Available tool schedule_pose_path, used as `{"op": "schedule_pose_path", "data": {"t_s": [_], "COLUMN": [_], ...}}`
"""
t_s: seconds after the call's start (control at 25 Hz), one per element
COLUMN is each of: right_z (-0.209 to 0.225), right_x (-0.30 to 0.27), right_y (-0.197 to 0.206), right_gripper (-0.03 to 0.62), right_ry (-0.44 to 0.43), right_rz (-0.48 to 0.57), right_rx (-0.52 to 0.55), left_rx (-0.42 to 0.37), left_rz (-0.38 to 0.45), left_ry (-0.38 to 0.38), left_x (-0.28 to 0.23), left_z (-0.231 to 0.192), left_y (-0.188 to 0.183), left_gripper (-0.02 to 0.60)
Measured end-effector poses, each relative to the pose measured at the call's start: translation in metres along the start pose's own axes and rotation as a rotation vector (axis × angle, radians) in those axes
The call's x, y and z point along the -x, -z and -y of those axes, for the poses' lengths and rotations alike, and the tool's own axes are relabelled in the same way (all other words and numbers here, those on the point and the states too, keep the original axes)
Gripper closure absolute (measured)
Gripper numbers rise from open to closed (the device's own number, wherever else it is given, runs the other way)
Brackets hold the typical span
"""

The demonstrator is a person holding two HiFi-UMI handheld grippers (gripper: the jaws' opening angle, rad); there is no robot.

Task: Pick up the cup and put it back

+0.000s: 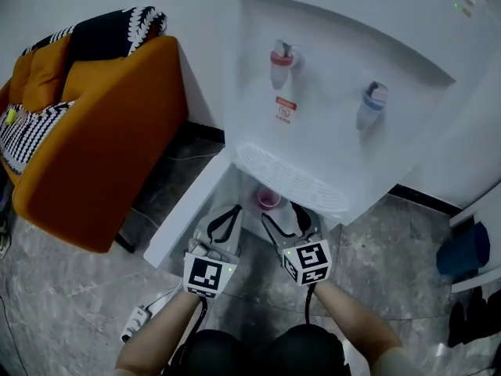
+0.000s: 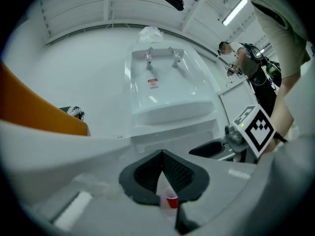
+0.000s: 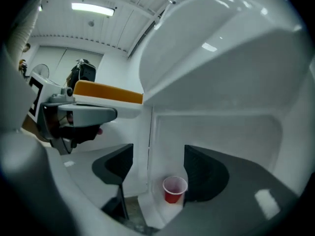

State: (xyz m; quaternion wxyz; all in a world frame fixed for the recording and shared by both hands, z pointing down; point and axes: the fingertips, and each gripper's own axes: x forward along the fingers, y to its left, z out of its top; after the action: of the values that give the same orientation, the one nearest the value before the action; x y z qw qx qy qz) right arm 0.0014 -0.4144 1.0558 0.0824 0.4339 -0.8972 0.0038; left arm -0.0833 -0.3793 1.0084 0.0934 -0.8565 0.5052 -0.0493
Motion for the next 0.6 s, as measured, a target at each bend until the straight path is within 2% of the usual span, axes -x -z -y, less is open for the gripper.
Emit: {"op": "schedule_pose_path", "data": {"t_s": [0.28, 0.6], "right_z": [0.025, 0.049], "right_x": [-0.046, -0.085], "right_y": [0.058, 0.131], "right_gripper": [0.26, 0.226], "right_ry": [0.104, 0.164], "right_rz": [-0.078, -0.247], "right_rx": [-0.063, -0.086], "left_rx": [0.043, 0.099], "left_rz": [-0.056, -0.142], "left_ry": [0.001, -0.017], "left_x": [-0.018, -0.025], "left_z": [0.001, 0.003], "left_y": [0.05, 0.099], "left_gripper": [0.58, 0.58]}}
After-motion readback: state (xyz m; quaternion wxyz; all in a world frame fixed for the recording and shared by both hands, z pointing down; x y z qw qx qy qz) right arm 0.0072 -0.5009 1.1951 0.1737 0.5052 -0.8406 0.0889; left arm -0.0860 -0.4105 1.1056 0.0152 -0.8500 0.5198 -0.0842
